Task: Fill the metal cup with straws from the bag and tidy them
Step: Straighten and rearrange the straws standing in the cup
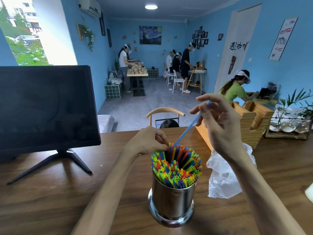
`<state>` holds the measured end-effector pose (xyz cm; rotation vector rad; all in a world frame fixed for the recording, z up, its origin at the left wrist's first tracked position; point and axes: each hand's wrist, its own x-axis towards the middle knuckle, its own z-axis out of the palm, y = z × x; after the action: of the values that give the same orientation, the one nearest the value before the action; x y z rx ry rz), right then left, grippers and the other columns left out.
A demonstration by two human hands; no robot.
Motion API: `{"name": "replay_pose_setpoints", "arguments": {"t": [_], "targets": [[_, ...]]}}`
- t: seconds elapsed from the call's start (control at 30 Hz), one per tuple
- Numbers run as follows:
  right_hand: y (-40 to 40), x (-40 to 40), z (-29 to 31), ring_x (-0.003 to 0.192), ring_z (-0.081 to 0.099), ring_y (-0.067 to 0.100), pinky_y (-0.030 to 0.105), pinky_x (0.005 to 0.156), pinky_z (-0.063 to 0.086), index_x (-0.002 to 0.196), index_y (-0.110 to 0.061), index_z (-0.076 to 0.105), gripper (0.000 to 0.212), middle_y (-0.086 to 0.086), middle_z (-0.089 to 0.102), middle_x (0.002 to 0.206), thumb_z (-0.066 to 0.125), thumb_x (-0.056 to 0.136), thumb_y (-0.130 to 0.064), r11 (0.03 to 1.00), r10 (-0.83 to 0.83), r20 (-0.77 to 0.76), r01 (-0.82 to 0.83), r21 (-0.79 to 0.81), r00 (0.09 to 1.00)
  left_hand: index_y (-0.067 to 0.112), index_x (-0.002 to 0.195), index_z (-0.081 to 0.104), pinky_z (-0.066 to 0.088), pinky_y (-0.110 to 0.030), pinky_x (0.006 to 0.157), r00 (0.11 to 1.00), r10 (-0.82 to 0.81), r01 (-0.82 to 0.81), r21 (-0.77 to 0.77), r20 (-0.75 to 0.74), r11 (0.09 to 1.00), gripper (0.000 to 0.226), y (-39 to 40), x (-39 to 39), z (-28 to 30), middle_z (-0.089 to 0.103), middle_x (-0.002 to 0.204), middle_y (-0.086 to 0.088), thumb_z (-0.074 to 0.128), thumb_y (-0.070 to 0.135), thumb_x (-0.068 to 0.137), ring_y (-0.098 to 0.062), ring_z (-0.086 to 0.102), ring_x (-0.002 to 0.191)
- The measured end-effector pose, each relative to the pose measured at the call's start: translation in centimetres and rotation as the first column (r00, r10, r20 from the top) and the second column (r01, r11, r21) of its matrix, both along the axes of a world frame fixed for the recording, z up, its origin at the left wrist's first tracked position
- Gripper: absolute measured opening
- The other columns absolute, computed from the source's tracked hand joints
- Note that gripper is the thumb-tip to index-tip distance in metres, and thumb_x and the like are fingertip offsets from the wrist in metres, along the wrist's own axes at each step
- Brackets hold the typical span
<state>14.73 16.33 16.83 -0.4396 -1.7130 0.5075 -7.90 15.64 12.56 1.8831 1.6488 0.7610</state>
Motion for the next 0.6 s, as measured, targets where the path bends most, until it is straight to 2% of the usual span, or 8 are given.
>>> {"name": "replay_pose_setpoints", "arguments": {"t": [0.1, 0.13, 0.23, 0.3, 0.37, 0.43, 0.5, 0.6], "targets": [[-0.5, -0.2, -0.6, 0.072, 0.067, 0.015, 0.035, 0.063, 0.054, 0.116, -0.027, 0.061, 0.017, -0.009, 0.073, 0.091, 0.058, 0.103, -0.015, 0.999, -0.037, 0.139, 0.04, -0.024, 0.99, 0.029, 0.077, 0.077, 0.056, -0.019, 0.067, 0.999, -0.001, -0.003, 0.084, 0.05, 0.996, 0.012, -0.2, 0.1, -0.5, 0.075, 0.073, 0.01, 0.082, 0.018, 0.075, 0.001, 0.07, 0.071], [-0.5, -0.4, -0.9, 0.073, 0.068, 0.012, 0.035, 0.064, 0.054, 0.116, -0.032, 0.06, 0.021, -0.011, 0.074, 0.091, 0.059, 0.102, -0.017, 0.998, -0.057, 0.212, 0.063, -0.021, 0.976, 0.03, 0.078, 0.076, 0.053, -0.018, 0.066, 0.997, -0.006, -0.004, 0.127, 0.079, 0.992, 0.014, -0.2, 0.2, -0.6, 0.074, 0.072, 0.009, 0.081, 0.017, 0.076, 0.001, 0.068, 0.069], [-0.6, -1.1, -2.3, 0.077, 0.067, 0.002, 0.019, 0.065, 0.05, 0.125, -0.037, 0.054, 0.029, -0.014, 0.074, 0.089, 0.061, 0.101, -0.022, 0.995, -0.059, 0.438, 0.088, -0.047, 0.897, 0.032, 0.087, 0.076, 0.055, -0.02, 0.069, 0.977, -0.042, -0.009, 0.237, 0.208, 0.971, 0.018, -0.5, 0.3, -0.4, 0.075, 0.074, 0.007, 0.077, 0.015, 0.08, -0.003, 0.068, 0.07], [-0.5, -1.5, -3.5, 0.07, 0.062, -0.008, 0.01, 0.064, 0.044, 0.126, -0.027, 0.053, 0.027, -0.011, 0.074, 0.087, 0.062, 0.101, -0.025, 0.991, -0.037, 0.512, 0.097, -0.091, 0.858, 0.033, 0.089, 0.08, 0.06, -0.028, 0.077, 0.97, -0.052, -0.025, 0.308, 0.239, 0.951, 0.016, -0.6, 0.3, -0.1, 0.077, 0.081, 0.008, 0.078, 0.018, 0.083, -0.009, 0.073, 0.079], [-0.4, -1.5, -4.4, 0.067, 0.058, -0.01, 0.008, 0.062, 0.04, 0.117, -0.024, 0.058, 0.021, -0.008, 0.073, 0.088, 0.066, 0.098, -0.028, 0.987, -0.061, 0.549, 0.13, -0.089, 0.834, 0.036, 0.087, 0.08, 0.059, -0.033, 0.079, 0.966, -0.037, -0.063, 0.373, 0.254, 0.926, 0.017, -0.7, 0.2, 0.4, 0.078, 0.084, 0.01, 0.078, 0.019, 0.086, -0.011, 0.073, 0.082], [-0.3, -1.2, -5.2, 0.078, 0.059, -0.004, 0.014, 0.069, 0.04, 0.107, -0.024, 0.068, 0.014, -0.008, 0.071, 0.093, 0.07, 0.095, -0.032, 0.986, -0.099, 0.58, 0.159, -0.053, 0.808, 0.035, 0.088, 0.079, 0.058, -0.029, 0.08, 0.95, -0.037, -0.098, 0.407, 0.31, 0.908, 0.018, -0.9, 0.1, 0.9, 0.078, 0.088, 0.012, 0.077, 0.018, 0.089, -0.008, 0.074, 0.087], [0.0, -1.0, -5.7, 0.093, 0.058, 0.005, 0.027, 0.078, 0.045, 0.101, -0.022, 0.077, 0.015, -0.009, 0.069, 0.097, 0.072, 0.094, -0.034, 0.986, -0.107, 0.604, 0.164, -0.039, 0.79, 0.03, 0.092, 0.078, 0.057, -0.022, 0.08, 0.908, -0.072, -0.113, 0.405, 0.413, 0.907, 0.015, -1.4, 0.2, 1.6, 0.08, 0.089, 0.009, 0.075, 0.016, 0.091, -0.01, 0.076, 0.089], [0.3, -0.8, -5.9, 0.099, 0.056, 0.007, 0.035, 0.085, 0.049, 0.101, -0.022, 0.081, 0.019, -0.012, 0.067, 0.099, 0.071, 0.094, -0.037, 0.981, -0.055, 0.644, 0.16, -0.106, 0.763, 0.025, 0.101, 0.076, 0.059, -0.021, 0.075, 0.866, -0.117, -0.132, 0.448, 0.487, 0.884, 0.016, -2.2, 0.8, 2.4, 0.08, 0.09, 0.004, 0.072, 0.011, 0.094, -0.014, 0.077, 0.084]]}}
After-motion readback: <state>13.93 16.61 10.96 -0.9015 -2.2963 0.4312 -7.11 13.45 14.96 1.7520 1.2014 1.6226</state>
